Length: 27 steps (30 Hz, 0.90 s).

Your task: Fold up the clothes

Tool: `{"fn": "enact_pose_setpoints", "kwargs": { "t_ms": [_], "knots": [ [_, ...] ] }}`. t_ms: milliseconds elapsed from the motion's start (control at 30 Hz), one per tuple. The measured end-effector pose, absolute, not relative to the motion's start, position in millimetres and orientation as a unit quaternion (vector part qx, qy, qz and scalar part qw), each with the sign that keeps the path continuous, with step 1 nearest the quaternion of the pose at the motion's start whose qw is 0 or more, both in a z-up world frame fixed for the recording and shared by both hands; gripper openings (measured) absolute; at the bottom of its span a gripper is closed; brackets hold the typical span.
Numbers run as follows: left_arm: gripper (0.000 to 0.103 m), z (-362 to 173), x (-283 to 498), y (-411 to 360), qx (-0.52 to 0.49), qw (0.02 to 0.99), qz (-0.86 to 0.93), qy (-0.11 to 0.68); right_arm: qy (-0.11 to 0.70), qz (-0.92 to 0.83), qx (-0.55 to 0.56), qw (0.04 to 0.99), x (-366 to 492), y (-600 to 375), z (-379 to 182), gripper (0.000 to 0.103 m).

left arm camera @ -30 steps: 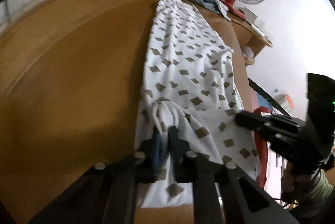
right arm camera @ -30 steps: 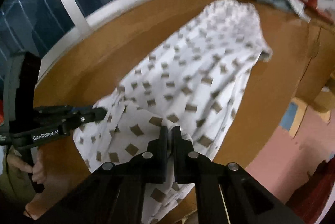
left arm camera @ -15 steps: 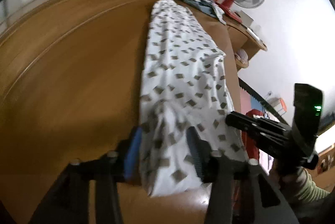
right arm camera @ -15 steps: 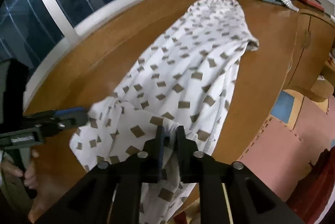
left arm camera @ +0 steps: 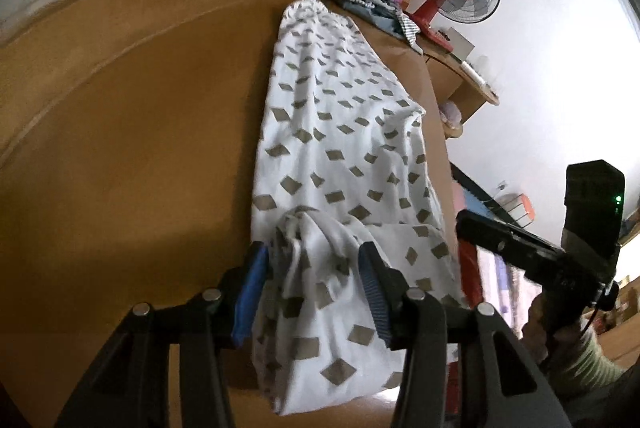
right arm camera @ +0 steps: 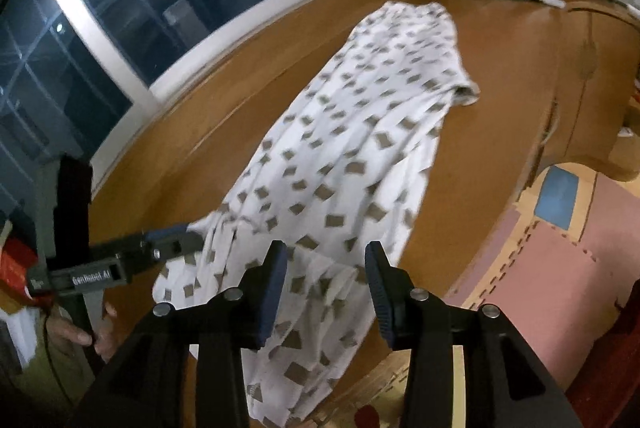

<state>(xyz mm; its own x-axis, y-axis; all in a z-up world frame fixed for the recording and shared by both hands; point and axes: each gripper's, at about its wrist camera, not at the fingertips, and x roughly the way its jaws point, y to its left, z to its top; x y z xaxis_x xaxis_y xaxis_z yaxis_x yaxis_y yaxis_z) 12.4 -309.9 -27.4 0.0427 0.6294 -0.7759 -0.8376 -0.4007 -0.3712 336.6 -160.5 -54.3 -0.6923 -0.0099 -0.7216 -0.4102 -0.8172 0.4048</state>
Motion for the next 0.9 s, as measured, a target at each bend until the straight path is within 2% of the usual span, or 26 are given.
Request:
{"fn": "enact_pose_setpoints", "kwargs": {
  "t_ms": [100, 167, 267, 333, 400, 467, 533, 567, 633, 833, 900],
  "knots": [
    [0.043, -29, 11, -307, -0.483, 0.520, 0.692, 0.136, 0.275, 0.873, -0.389, 0.107, 329, -168, -61, 0.040],
    [0.043, -30, 10, -304, -0.489, 0.519, 0.688, 0.134, 0.282, 0.873, -0.385, 0.104, 331, -169, -60, 0.032],
    [0.042, -33, 10, -308, -0.493, 0.523, 0.683, 0.133, 0.292, 0.871, -0.384, 0.096, 334, -168, -57, 0.032],
    [0.037, -35, 11, -305, -0.495, 0.529, 0.677, 0.129, 0.298, 0.867, -0.389, 0.087, 329, -167, -60, 0.032],
    [0.023, -35, 13, -303, -0.498, 0.537, 0.670, 0.119, 0.303, 0.862, -0.398, 0.077, 320, -167, -63, 0.032],
    [0.021, -35, 14, -301, -0.498, 0.538, 0.670, 0.115, 0.298, 0.861, -0.406, 0.078, 311, -170, -66, 0.032],
    [0.014, -33, 14, -303, -0.496, 0.539, 0.673, 0.108, 0.287, 0.862, -0.410, 0.081, 303, -173, -68, 0.032],
    [0.006, -31, 12, -305, -0.494, 0.537, 0.676, 0.100, 0.283, 0.863, -0.410, 0.084, 302, -175, -68, 0.028],
    [0.006, -28, 10, -311, -0.489, 0.525, 0.691, 0.092, 0.279, 0.867, -0.403, 0.091, 303, -178, -65, 0.009],
    [0.002, -43, 2, -332, -0.501, 0.455, 0.728, 0.106, 0.255, 0.864, -0.403, 0.160, 319, -183, -60, 0.006],
    [0.002, -49, 0, -338, -0.515, 0.458, 0.718, 0.096, 0.282, 0.857, -0.407, 0.145, 322, -179, -66, 0.006]
  ]
}}
